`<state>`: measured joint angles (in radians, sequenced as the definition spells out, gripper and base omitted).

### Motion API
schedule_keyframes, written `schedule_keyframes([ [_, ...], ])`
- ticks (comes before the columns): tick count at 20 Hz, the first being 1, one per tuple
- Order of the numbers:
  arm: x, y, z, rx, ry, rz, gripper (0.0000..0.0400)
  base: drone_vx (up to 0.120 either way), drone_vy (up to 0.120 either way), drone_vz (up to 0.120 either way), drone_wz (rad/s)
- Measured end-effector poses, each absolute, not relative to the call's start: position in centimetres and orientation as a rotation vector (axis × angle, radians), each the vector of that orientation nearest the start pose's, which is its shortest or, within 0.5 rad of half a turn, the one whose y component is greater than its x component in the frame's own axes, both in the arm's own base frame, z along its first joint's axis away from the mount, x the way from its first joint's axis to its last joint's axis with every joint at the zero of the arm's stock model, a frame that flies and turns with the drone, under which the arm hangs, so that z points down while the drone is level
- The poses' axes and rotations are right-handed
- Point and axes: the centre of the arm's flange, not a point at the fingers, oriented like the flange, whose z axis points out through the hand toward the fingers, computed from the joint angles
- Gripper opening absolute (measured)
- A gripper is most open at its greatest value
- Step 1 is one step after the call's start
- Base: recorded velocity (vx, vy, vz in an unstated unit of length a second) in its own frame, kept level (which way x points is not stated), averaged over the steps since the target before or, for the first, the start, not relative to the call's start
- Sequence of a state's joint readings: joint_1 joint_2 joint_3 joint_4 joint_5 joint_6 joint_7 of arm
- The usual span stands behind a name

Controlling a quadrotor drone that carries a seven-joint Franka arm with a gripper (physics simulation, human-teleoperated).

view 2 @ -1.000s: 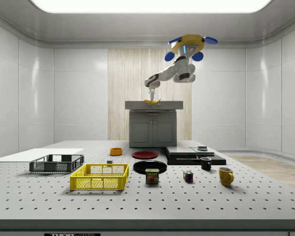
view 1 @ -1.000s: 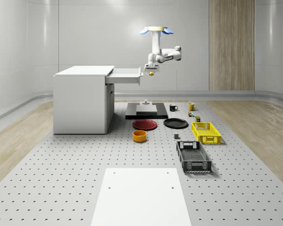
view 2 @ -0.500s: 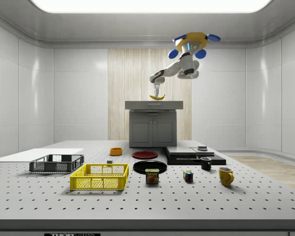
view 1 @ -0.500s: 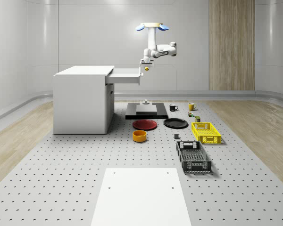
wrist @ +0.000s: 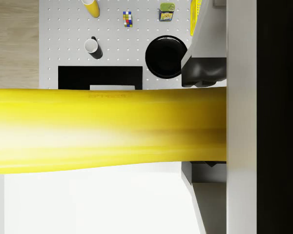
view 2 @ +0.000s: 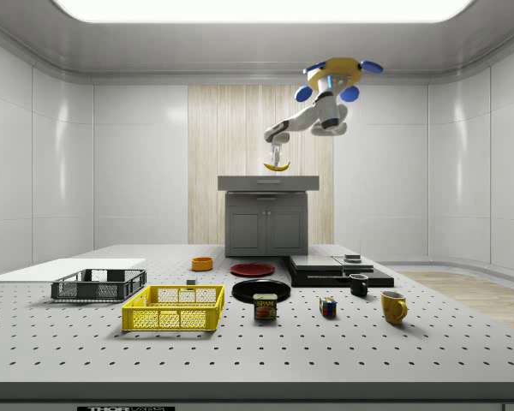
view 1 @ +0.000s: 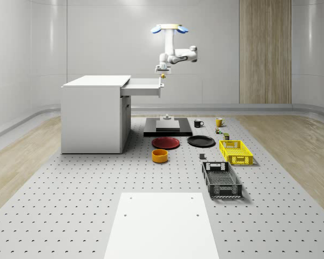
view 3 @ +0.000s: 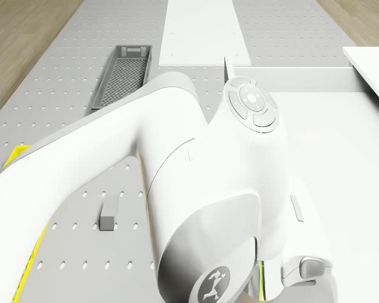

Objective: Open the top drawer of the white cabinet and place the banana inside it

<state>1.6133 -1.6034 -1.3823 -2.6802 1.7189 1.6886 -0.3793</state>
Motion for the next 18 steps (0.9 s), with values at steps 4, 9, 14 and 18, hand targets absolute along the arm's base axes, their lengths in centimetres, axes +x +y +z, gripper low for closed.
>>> schedule_keyframes([
  [4,35.67,8.41,50.06,-0.009,-0.001,0.777,0.0193,0.0,-0.12,0.0,0.0],
  [9,35.67,8.41,50.06,-0.009,-0.001,0.777,0.0193,0.0,-0.12,0.0,0.0],
  [14,35.67,8.41,50.06,-0.009,-0.001,0.777,0.0193,0.0,-0.12,0.0,0.0],
  [18,35.67,8.41,50.06,-0.009,-0.001,0.777,0.0193,0.0,-0.12,-0.03,0.0],
])
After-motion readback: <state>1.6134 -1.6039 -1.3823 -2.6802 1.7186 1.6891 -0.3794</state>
